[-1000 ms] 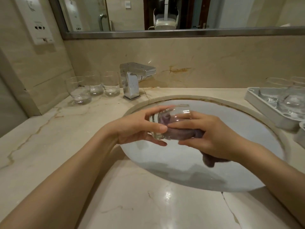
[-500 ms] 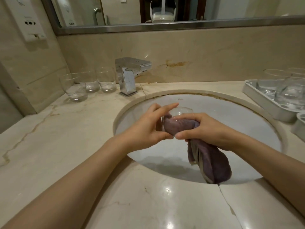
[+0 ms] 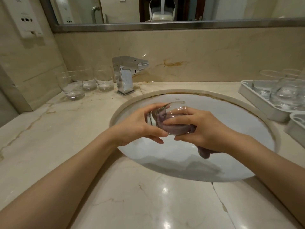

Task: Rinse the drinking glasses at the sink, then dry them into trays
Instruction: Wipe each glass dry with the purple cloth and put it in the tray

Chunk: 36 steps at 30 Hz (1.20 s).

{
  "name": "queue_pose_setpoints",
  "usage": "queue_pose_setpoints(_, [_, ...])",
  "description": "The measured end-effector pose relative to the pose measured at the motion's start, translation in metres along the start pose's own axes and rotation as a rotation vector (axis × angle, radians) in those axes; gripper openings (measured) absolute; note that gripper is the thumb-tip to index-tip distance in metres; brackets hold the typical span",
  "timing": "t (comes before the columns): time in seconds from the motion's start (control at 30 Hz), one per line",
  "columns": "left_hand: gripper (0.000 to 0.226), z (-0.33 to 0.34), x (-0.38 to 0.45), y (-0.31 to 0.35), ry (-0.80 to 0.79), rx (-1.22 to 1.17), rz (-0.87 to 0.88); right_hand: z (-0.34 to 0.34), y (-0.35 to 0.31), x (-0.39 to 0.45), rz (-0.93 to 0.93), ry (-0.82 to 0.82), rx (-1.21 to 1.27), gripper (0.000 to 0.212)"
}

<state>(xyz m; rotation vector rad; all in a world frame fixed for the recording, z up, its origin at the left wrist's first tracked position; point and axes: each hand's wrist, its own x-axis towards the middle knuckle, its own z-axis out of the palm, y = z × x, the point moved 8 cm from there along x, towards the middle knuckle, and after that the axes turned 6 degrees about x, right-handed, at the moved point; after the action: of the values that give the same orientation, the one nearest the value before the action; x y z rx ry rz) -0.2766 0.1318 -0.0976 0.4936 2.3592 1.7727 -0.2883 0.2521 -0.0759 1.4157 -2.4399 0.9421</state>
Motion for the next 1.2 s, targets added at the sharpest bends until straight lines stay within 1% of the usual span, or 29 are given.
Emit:
queue_pose_setpoints(0.07, [0.076,-0.003,-0.001,0.003,0.071,0.152,0.047,0.006,0.009,0.0,0.13,-0.044,0.203,0.047])
queue_pose_setpoints(0.17, [0.082,-0.002,-0.003,0.007,0.141,0.529,0.178,0.017,0.019,-0.002,0.349,-0.102,0.598,0.035])
queue_pose_setpoints(0.2, [0.083,-0.001,-0.004,0.008,0.15,0.594,0.221,0.019,0.021,-0.002,0.379,-0.107,0.67,0.034])
queue_pose_setpoints(0.23, [0.084,-0.001,-0.005,0.009,0.158,0.611,0.251,0.018,0.021,-0.001,0.385,-0.1,0.695,0.035])
queue_pose_setpoints(0.3, [0.085,-0.004,-0.003,0.009,0.172,0.562,0.262,0.016,0.018,-0.001,0.357,-0.079,0.669,0.035])
queue_pose_setpoints(0.4, [0.085,-0.011,0.002,0.008,0.14,0.407,0.164,0.012,0.01,-0.001,0.261,-0.022,0.523,0.035])
queue_pose_setpoints(0.43, [0.084,-0.011,0.002,0.006,0.108,0.317,0.124,0.009,0.007,-0.001,0.198,0.005,0.419,0.036])
queue_pose_setpoints(0.53, [0.082,-0.008,0.002,0.0,-0.026,-0.052,0.01,0.005,-0.008,-0.002,-0.074,0.045,-0.033,0.043])
queue_pose_setpoints(0.57, [0.082,-0.007,0.002,-0.002,-0.059,-0.134,-0.014,0.003,-0.01,-0.003,-0.121,0.06,-0.121,0.044])
queue_pose_setpoints(0.6, [0.081,-0.007,0.002,-0.004,-0.079,-0.179,-0.033,0.0,-0.01,-0.003,-0.135,0.075,-0.151,0.044])
queue_pose_setpoints(0.67, [0.077,-0.006,0.002,-0.005,-0.091,-0.172,-0.043,-0.001,-0.009,-0.003,-0.112,0.062,-0.105,0.046])
queue_pose_setpoints(0.73, [0.073,-0.005,0.001,-0.003,-0.063,-0.074,-0.026,0.003,-0.003,-0.002,-0.014,0.008,0.085,0.044])
queue_pose_setpoints(0.8, [0.074,-0.006,0.0,0.001,0.007,0.096,0.026,0.007,0.006,-0.001,0.163,-0.02,0.348,0.039])
queue_pose_setpoints(0.87, [0.077,-0.007,-0.001,0.007,0.077,0.347,0.124,0.015,0.015,-0.002,0.344,-0.058,0.64,0.034])
queue_pose_setpoints(0.93, [0.08,-0.002,-0.002,0.01,0.095,0.556,0.218,0.023,0.022,-0.006,0.484,-0.109,0.812,0.034])
queue_pose_setpoints(1.0, [0.082,0.002,-0.002,0.009,0.097,0.616,0.248,0.024,0.024,-0.007,0.509,-0.119,0.82,0.031])
queue_pose_setpoints(1.07, [0.084,0.0,-0.001,0.008,0.105,0.56,0.233,0.021,0.024,-0.007,0.471,-0.086,0.755,0.03])
queue_pose_setpoints(1.1, [0.085,-0.001,0.001,0.006,0.097,0.494,0.199,0.019,0.023,-0.006,0.43,-0.058,0.689,0.032])
queue_pose_setpoints(1.13, [0.086,-0.003,0.002,0.004,0.079,0.399,0.148,0.015,0.02,-0.005,0.359,-0.026,0.573,0.033])
queue_pose_setpoints(1.2, [0.084,-0.003,0.002,-0.003,0.023,0.166,0.033,0.01,0.009,-0.003,0.156,0.001,0.259,0.037])
